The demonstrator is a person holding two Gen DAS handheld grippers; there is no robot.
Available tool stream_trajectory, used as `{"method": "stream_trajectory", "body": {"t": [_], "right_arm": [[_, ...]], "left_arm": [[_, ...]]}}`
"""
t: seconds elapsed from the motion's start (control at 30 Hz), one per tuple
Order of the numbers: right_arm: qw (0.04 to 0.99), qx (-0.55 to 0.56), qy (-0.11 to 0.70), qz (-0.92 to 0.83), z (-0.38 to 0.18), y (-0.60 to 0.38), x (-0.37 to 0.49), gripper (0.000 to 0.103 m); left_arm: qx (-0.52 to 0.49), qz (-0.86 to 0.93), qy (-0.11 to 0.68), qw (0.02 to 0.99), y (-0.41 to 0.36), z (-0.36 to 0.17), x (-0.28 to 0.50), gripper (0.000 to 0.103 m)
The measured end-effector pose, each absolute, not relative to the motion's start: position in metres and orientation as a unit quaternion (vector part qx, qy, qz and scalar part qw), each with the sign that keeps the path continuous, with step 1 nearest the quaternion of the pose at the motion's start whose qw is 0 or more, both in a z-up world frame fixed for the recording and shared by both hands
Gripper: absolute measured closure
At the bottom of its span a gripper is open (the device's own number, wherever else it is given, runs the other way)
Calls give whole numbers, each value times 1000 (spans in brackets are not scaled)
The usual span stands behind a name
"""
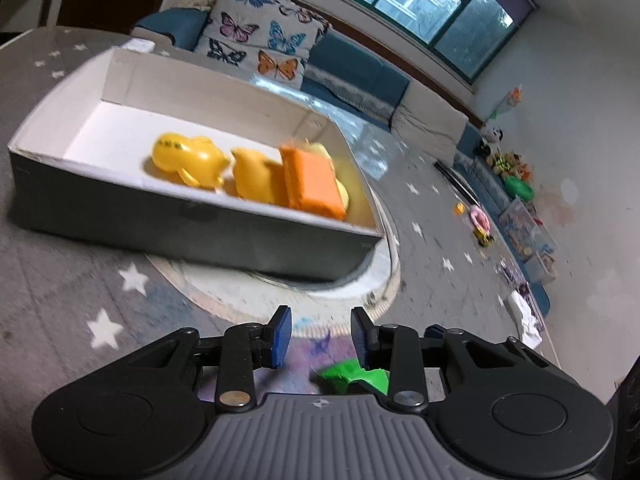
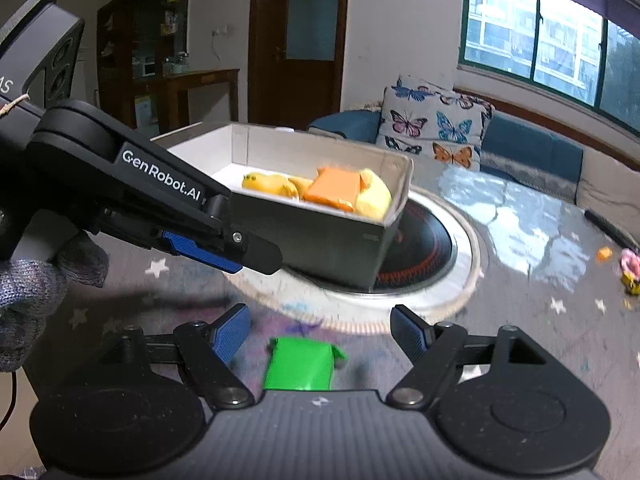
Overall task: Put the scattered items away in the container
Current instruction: 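Move both grippers to the green block and close around it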
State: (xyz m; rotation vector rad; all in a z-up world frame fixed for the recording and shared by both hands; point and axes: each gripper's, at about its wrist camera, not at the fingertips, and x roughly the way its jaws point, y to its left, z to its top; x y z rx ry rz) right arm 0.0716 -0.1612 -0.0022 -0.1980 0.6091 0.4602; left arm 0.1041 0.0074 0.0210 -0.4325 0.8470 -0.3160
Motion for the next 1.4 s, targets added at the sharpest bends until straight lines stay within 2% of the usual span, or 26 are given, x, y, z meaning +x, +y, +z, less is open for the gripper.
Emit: {"method": "stream_trajectory", "body": {"t": [0.37,0.43,0.67,0.7,0.97,1.4], "right_arm": [[915,-95,320,229,-25,-162,60,27],[913,-93,323,229,-26,-163,59,35],[910,-85,334,231,-32,-165,57,47],[909,-84,335,231,-34,-165,57,52],[911,-78,332,232,-36,-167,57,63],[912,-68,330,232,-36,-168,61,66]], "left_arm": [[-208,-170,433,860,-10,6,101,68],[-207,-173,437,858,-13,5,102,68],[-209,-177,445,853,-24,0,106,68],[-209,-177,446,852,-25,0,106,68],[-222,-183,447,847,-26,-1,104,67],[-258,-165,450,839,-14,-4,101,67]]}}
